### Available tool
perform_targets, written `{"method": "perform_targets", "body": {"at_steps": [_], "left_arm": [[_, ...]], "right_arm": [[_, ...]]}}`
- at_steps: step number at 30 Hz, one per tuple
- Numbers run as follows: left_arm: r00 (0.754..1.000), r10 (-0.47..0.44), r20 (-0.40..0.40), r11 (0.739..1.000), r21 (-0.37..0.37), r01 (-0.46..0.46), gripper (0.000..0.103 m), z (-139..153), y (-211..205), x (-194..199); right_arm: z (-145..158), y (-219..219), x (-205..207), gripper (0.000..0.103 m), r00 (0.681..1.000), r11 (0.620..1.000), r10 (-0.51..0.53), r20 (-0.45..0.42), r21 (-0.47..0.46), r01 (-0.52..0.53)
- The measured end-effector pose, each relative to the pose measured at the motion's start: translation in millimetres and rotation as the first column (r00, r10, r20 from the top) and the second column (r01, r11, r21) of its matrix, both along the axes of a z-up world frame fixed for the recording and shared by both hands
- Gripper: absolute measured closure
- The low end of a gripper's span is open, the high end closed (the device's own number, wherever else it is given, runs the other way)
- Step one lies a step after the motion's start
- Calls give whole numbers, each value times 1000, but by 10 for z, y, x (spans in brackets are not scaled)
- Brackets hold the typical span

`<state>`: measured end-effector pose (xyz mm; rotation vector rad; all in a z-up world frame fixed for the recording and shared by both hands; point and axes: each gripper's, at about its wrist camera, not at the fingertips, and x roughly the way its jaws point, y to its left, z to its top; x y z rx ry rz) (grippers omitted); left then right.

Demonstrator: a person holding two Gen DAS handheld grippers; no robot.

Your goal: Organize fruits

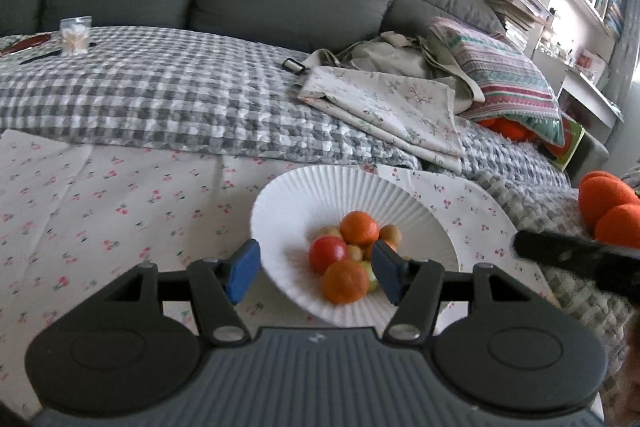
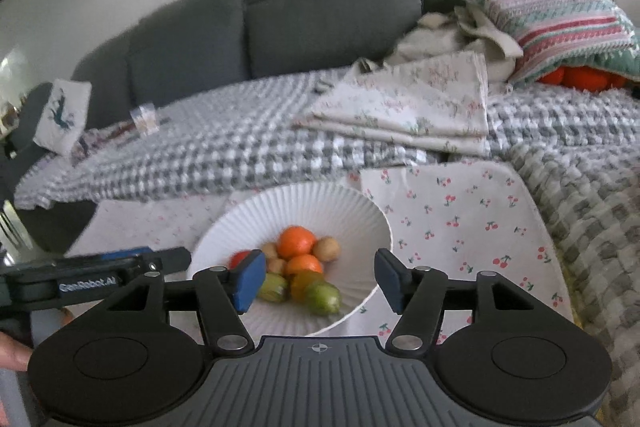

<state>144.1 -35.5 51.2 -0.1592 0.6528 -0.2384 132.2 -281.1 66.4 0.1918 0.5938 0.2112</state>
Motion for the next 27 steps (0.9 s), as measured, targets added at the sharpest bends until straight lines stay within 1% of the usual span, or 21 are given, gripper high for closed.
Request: {"method": "perform_targets", "body": {"at_steps": [3,4,6,8,11,14,16,18,20,22,24,27], "left_arm": [[999,32,-35,997,77,-30,42,-6,-15,-180],[999,31,-39,996,84,-27,42,-12,-9,-243],[998,25,-58,997,81,-20,42,-28,18,-352],[997,31,-67,997,79,-26,42,-23,51,-444],[997,45,-62,995,93,-39,40,-6,93,-602],[996,59,-63,995,86,-53,39,7,141,-762],[996,62,-66,995,82,-57,39,11,156,-864],[997,59,-59,994,94,-53,38,16,146,-970],[998,45,-53,993,107,-39,36,26,114,-1055],[998,32,-46,993,118,-26,30,37,79,-1103],[999,28,-38,991,131,-23,26,42,56,-1128],[999,36,-32,991,129,-32,20,50,70,-1126]], "right_arm": [[138,7,-212,36,999,999,11,38,37,-13],[170,16,-283,36,999,999,17,45,49,-19],[217,67,-448,32,998,998,28,53,48,-30],[228,146,-567,30,998,999,34,48,21,-35],[183,264,-699,30,999,999,44,27,-15,-44],[150,309,-839,30,999,999,46,11,-3,-46],[125,304,-931,28,999,999,39,7,13,-39],[103,303,-1040,25,1000,999,22,5,24,-22],[82,317,-1127,25,1000,1000,12,10,15,-12],[76,334,-1191,24,1000,1000,6,16,2,-6],[77,350,-1232,16,1000,1000,3,18,-7,-3],[65,363,-1252,7,1000,1000,-5,29,-29,6]]}}
